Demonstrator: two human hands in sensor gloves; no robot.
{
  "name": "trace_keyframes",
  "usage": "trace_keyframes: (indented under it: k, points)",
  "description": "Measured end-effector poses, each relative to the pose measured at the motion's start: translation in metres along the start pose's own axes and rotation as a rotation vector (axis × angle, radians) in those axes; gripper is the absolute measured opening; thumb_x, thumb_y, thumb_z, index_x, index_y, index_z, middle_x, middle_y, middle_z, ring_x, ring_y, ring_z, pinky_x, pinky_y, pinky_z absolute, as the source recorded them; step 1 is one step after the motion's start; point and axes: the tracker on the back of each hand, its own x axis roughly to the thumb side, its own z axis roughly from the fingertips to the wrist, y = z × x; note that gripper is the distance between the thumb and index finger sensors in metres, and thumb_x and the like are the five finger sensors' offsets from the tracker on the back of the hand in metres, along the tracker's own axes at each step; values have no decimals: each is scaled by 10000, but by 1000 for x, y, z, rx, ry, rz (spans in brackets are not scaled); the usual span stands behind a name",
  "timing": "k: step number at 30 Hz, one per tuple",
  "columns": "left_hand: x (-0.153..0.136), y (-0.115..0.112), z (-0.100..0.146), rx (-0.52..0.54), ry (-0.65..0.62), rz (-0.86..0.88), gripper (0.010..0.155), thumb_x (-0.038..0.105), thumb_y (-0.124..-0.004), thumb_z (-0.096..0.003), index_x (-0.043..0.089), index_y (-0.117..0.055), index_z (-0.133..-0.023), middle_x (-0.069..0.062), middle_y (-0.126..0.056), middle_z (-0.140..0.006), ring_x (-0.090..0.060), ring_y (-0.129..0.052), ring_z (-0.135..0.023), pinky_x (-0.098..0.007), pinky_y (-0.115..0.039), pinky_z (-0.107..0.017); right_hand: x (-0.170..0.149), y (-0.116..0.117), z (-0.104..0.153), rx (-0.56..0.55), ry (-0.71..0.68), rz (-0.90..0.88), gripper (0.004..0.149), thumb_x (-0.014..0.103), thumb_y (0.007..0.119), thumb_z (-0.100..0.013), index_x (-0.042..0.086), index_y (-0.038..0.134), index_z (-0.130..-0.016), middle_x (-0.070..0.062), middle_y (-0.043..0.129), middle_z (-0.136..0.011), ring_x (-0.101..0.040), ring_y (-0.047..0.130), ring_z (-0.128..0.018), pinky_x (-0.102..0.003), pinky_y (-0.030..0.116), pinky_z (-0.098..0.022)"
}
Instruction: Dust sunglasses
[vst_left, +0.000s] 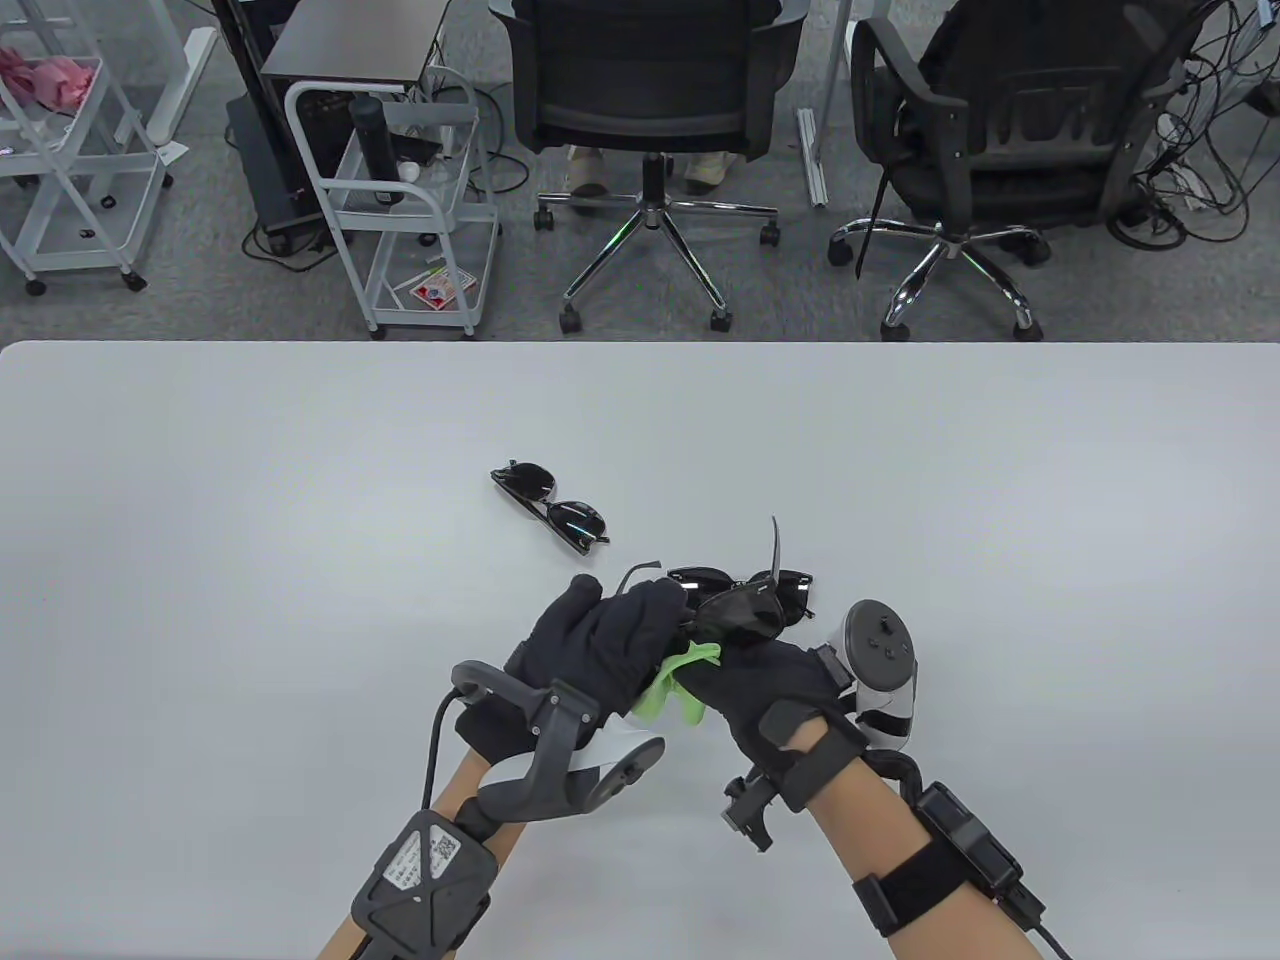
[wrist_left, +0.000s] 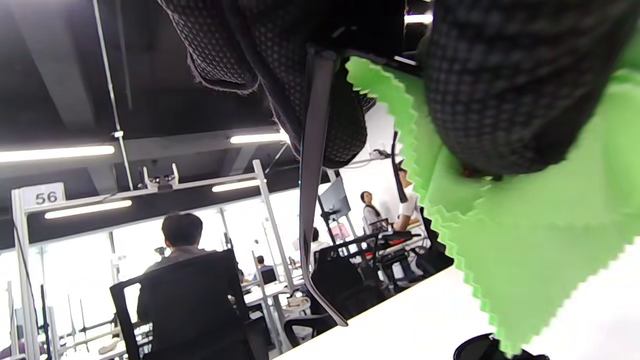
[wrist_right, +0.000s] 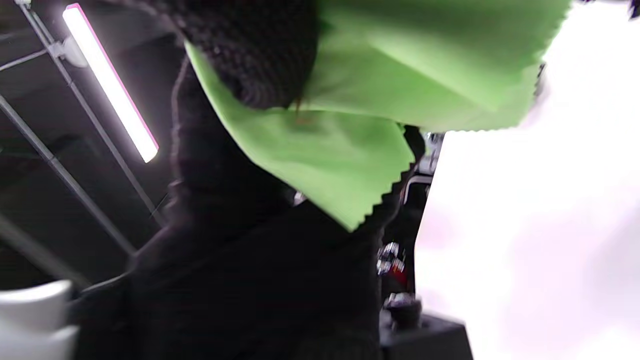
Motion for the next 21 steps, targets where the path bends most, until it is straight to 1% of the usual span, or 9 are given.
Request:
trace_keyframes:
  k: [2,4,7,9,10,14,16,18,21]
  points:
    - [4,0,-1,-7,9,67,984,575,-979,-188,308,-536,-1025,152,-807,-956,58,-1103,-693,-283,-799,-715,4,-4,2,-68,-41,76,425,342,923,-402,150,882,-778,-28,999,-732,-305,1005,-698,-630,687,-589]
    - [8,2,-2,-9,7,101,978,557,-984,-192,295,-541,-1024,143,-815,-952,69,-1115,-670,-272,-813,-703,7,-6,4,-115,-65,132,413,415,952,-378,170,899,-706,9,1013,-643,-265,1033,-616,-613,706,-583]
    - [5,5,-4,-14,34,163,980,560,-988,-184,288,-556,-1021,140,-829,-942,73,-1123,-651,-263,-824,-692,9,-8,4,-144,-96,154,418,477,957,-366,179,913,-655,28,1024,-575,-234,1054,-553,-600,728,-577]
    - [2,5,-4,-30,40,195,976,560,-993,-180,301,-566,-1018,146,-837,-939,76,-1127,-643,-262,-826,-691,10,-8,2,-104,-99,149,406,467,940,-377,171,919,-655,18,1028,-575,-245,1055,-554,-604,727,-578]
    - [1,5,-4,-38,35,190,976,561,-994,-176,303,-571,-1017,146,-843,-936,76,-1131,-636,-260,-827,-690,9,-8,-2,-58,-100,143,397,452,923,-387,167,919,-664,11,1028,-587,-255,1052,-568,-611,719,-580]
    - [-5,2,-3,-63,39,190,973,541,-1007,-178,307,-571,-1015,143,-844,-937,83,-1132,-642,-251,-827,-694,0,-6,-4,73,-47,24,424,284,903,-408,140,870,-806,-44,987,-759,-319,992,-719,-642,679,-592]
    - [-1,0,-3,-78,40,218,966,520,-1011,-188,289,-569,-1015,133,-842,-940,81,-1136,-637,-246,-831,-691,1,-5,-3,19,-51,77,417,261,929,-387,141,865,-781,-35,981,-724,-308,995,-684,-636,685,-590]
    - [6,2,-5,-65,18,180,953,496,-1011,-204,280,-561,-1017,129,-840,-939,81,-1135,-646,-243,-832,-690,6,-6,-2,-74,-64,186,398,316,989,-339,177,874,-694,9,995,-635,-261,1028,-598,-608,719,-578]
    - [7,3,-6,-62,13,190,954,499,-1005,-204,276,-560,-1017,130,-841,-938,87,-1134,-649,-240,-832,-690,6,-9,-1,-100,-78,179,379,395,1000,-339,194,901,-645,29,1022,-575,-233,1057,-543,-590,744,-568]
